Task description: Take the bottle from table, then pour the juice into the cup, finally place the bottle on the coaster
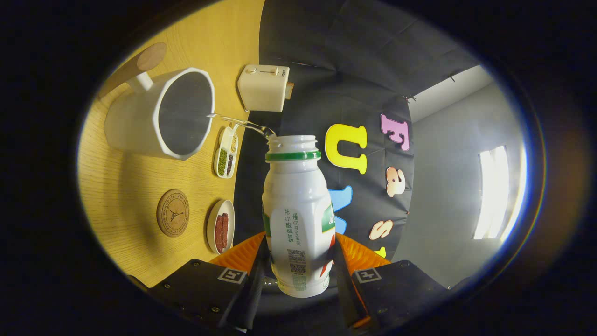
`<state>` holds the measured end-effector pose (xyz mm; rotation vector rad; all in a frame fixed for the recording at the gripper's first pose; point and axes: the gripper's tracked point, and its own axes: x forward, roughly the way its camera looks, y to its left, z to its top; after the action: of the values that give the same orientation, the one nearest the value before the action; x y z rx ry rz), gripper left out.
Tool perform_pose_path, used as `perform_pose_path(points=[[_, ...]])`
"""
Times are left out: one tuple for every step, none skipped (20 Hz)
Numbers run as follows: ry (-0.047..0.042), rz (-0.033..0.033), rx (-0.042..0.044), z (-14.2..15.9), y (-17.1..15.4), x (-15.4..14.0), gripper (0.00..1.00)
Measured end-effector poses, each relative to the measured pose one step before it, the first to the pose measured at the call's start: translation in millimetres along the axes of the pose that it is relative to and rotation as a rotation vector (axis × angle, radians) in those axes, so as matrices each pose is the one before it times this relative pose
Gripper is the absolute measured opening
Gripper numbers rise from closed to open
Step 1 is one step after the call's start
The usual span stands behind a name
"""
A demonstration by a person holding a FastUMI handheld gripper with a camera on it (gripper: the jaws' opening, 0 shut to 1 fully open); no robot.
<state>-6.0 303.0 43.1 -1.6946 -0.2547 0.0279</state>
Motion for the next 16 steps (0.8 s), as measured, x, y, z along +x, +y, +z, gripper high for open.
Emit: perform_pose_path(points=[[-0.00031, -0.00398, -0.00067, -0.54, -0.48, 0.23, 0.69], [0.00136, -0.00425, 0.00041, 0.00, -1.60, 0.54, 0.69], [-0.00062, -0.00182, 0.00096, 0.22, -0.46, 0.16, 0.69], [-0.00001, -0.00147, -0.00001, 0.46, -0.26, -0.32, 0.69], [0.00005, -0.00078, -0.00074, -0.70, 0.15, -0.18, 0.69], [-0.00033, -0.00154, -0.00120, -0.45, -0.35, 0.74, 0.69], [-0.00011, -0.00093, -0.00188, 0.63, -0.20, -0.05, 0.69], [0.00100, -0.00054, -0.00197, -0.52, 0.23, 0.13, 0.69], [0.00052, 0.00120, -0.00147, 0.59, -0.09, 0.02, 0.69], [0.00058, 0.00041, -0.00028, -0.29, 0.12, -0.44, 0.69], [0.00039, -0.00017, -0.00086, 0.06, -0.55, 0.82, 0.69], [0.00094, 0.00022, -0.00090, -0.64, 0.18, -0.36, 0.69], [0.00017, -0.00056, -0.00044, 0.52, -0.10, 0.40, 0.69], [0.00020, -0.00089, 0.00020, 0.50, -0.38, -0.26, 0.69], [0.00052, 0.00045, -0.00071, -1.16, 0.50, 0.43, 0.69], [0.00043, -0.00188, -0.00188, -0.44, -0.60, -0.02, 0.69]])
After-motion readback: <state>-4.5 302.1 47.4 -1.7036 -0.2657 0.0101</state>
